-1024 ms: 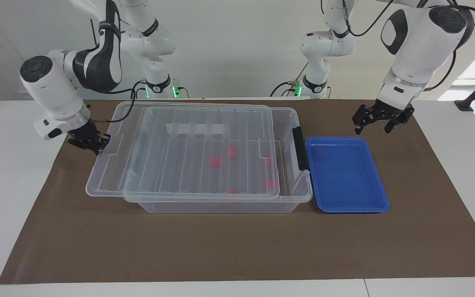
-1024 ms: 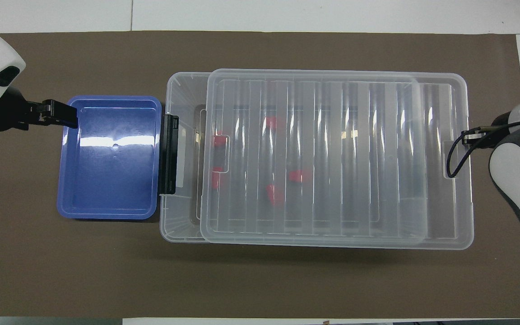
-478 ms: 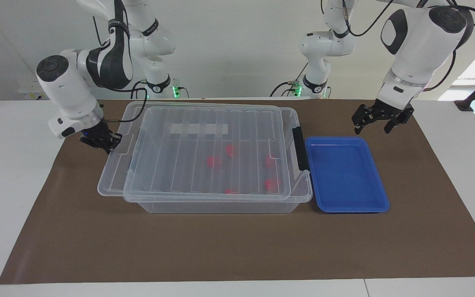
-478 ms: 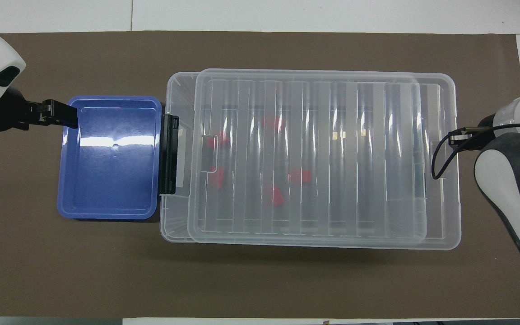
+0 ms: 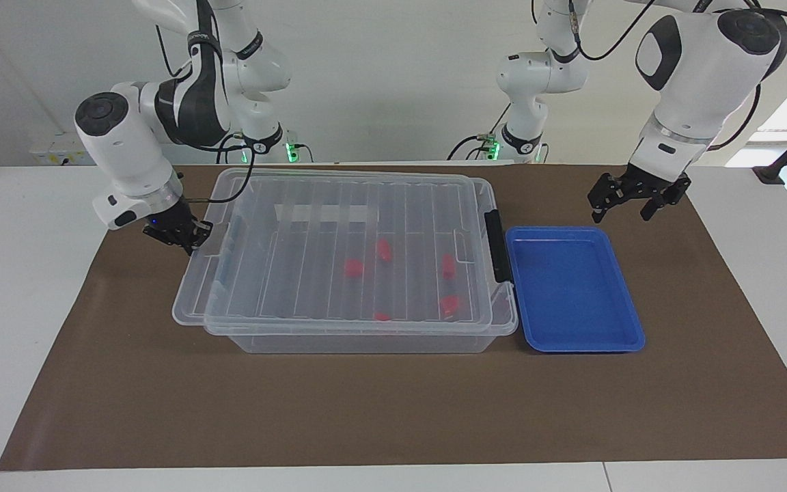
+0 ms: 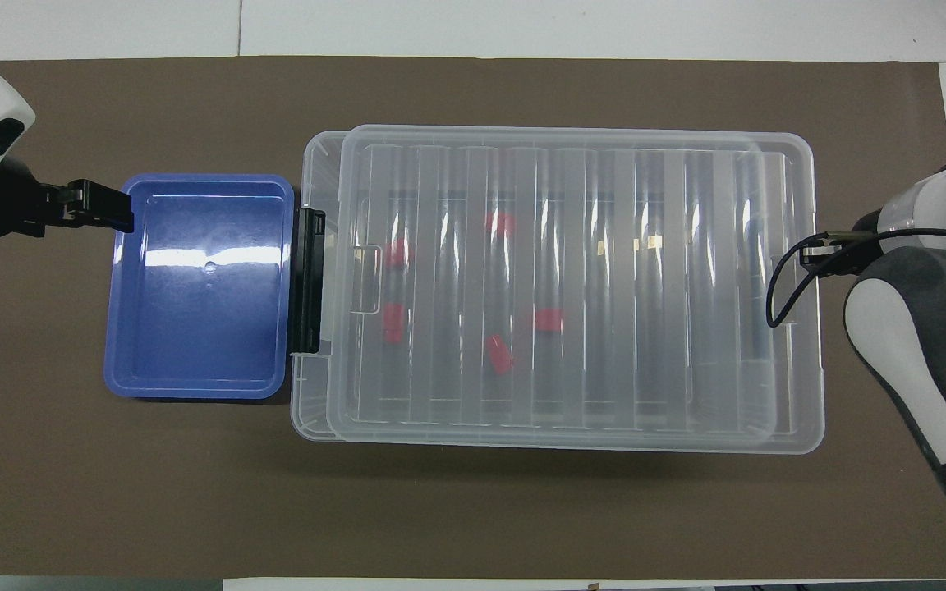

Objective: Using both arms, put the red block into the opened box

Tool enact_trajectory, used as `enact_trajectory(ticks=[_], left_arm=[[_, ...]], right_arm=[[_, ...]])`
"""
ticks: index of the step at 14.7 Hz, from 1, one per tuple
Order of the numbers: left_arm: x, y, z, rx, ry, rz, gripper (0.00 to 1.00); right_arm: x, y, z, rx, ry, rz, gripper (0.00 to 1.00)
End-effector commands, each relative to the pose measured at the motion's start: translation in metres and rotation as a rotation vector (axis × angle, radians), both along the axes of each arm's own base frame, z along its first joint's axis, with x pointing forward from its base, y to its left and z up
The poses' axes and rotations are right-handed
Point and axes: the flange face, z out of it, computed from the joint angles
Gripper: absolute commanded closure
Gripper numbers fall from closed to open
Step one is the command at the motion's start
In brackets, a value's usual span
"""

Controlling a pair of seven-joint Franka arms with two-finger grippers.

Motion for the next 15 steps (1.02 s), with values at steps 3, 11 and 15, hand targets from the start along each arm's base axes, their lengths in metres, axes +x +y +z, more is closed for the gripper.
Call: enact_trajectory(ticks=[3,11,15], left_arm=[[-0.008,0.003,0.001,-0.009,-0.011,-0.007,0.0],[-0.008,0.003,0.001,-0.009,-0.011,-0.007,0.0],[-0.008,0.003,0.001,-0.009,-0.011,-0.007,0.0]], right_arm=[[-0.009,0.01,-0.011,0.019,0.019,-0.02,1.0],[-0.01,0.022,-0.011,0.042,0.022,-0.034,1.0],[-0.01,0.022,-0.01,0.042,0.022,-0.034,1.0]])
